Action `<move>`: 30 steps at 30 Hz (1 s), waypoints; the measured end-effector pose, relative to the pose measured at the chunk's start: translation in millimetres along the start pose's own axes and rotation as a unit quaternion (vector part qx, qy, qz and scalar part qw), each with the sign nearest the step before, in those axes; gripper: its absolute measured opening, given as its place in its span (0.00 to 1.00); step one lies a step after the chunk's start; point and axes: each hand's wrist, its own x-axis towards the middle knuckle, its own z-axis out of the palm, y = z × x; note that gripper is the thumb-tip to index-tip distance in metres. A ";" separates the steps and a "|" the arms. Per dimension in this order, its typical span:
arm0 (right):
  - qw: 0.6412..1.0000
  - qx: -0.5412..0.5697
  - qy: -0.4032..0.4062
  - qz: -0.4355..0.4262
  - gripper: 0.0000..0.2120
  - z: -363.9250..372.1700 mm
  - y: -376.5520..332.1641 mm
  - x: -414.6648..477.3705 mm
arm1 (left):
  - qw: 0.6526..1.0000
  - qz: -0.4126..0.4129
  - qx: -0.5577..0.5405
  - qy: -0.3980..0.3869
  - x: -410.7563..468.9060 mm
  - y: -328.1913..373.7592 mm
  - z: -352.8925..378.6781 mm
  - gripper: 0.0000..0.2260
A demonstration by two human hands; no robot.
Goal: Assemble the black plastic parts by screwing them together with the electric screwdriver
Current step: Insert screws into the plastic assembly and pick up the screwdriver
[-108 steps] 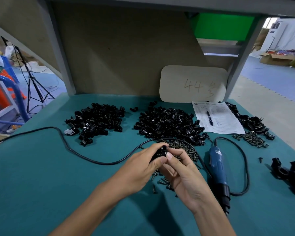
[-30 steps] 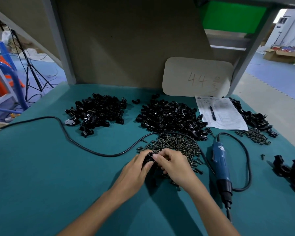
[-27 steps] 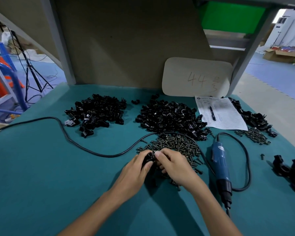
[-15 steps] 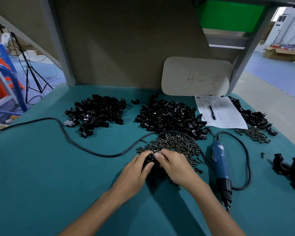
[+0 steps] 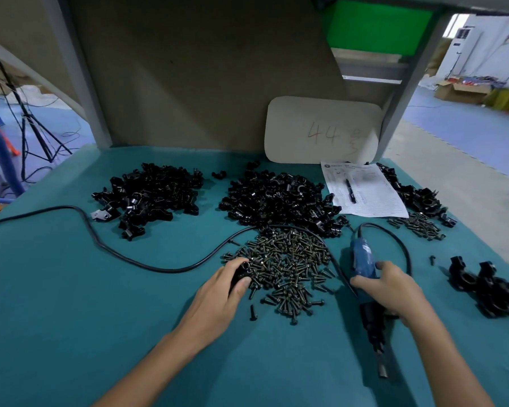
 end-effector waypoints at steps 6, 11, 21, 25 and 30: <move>0.854 0.519 -0.025 0.024 0.15 29.1 3.8 -5.1 | 1.000 0.003 0.013 -0.009 0.6 1.1 1.0 0.20; 0.742 0.667 -0.063 -0.026 0.20 36.4 -16.8 -23.9 | 1.000 0.001 0.025 -0.012 0.6 1.3 1.2 0.20; 0.698 0.712 -0.076 0.014 0.29 61.9 -46.2 -24.4 | 0.998 0.008 0.058 -0.020 1.6 1.8 1.9 0.20; 0.679 0.730 -0.084 0.007 0.27 65.4 -43.2 -21.4 | 0.998 0.010 0.059 -0.026 2.5 0.8 2.7 0.21; 0.671 0.735 -0.095 0.003 0.28 67.5 -43.3 -20.3 | 0.997 0.013 0.070 -0.033 1.6 0.3 2.5 0.22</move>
